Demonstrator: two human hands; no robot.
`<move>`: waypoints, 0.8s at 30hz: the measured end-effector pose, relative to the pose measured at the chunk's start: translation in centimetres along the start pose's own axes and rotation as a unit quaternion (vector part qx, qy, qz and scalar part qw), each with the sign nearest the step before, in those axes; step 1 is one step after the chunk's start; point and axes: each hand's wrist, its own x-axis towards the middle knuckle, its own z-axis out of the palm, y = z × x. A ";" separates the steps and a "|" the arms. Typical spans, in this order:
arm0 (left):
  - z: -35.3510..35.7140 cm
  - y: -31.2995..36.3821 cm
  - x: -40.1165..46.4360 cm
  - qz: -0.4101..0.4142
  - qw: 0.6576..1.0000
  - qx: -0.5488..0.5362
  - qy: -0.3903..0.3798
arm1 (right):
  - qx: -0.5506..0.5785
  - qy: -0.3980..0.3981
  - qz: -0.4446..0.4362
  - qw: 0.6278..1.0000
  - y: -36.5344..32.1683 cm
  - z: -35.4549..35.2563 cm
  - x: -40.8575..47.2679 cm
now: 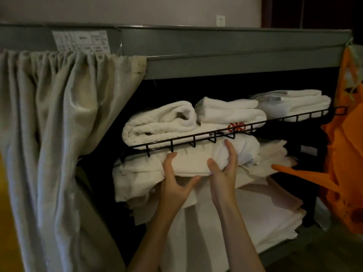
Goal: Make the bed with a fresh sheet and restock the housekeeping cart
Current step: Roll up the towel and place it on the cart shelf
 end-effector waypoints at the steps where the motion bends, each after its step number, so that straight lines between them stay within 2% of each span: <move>1: -0.1 -0.6 -0.2 -0.026 1.000 -0.015 -0.002 | -0.017 -0.009 0.018 1.000 1.1 0.1 0.1; 5: 0.5 -3.0 -2.3 -0.131 0.988 -0.075 -0.033 | -0.066 -0.023 0.122 0.990 5.1 -2.0 -1.1; 10: 0.5 -2.2 -2.6 -0.194 0.970 -0.131 -0.063 | -0.106 -0.041 0.128 0.985 5.3 -3.3 -0.9; 13: -0.1 -2.0 -3.8 -0.218 0.966 -0.120 -0.076 | -0.140 -0.049 0.128 0.981 4.9 -3.9 -1.5; 15: -0.4 -1.6 -4.5 -0.230 0.968 -0.074 -0.072 | -0.208 -0.055 0.120 0.969 3.9 -4.6 -1.6; 17: -0.7 -0.4 -5.1 -0.208 0.973 0.047 -0.083 | -0.350 -0.064 0.094 0.930 2.6 -6.1 -1.5; 19: -0.5 0.9 -5.3 -0.170 0.961 0.181 -0.122 | -0.500 -0.100 0.067 0.858 0.7 -7.9 -1.9; 21: 0.5 1.7 -5.0 -0.134 0.949 0.231 -0.170 | -0.591 -0.132 0.052 0.794 -2.0 -9.8 -2.7; 24: 3.4 2.4 -4.5 -0.068 0.936 0.260 -0.227 | -0.714 -0.125 0.025 0.689 -6.5 -13.2 -3.7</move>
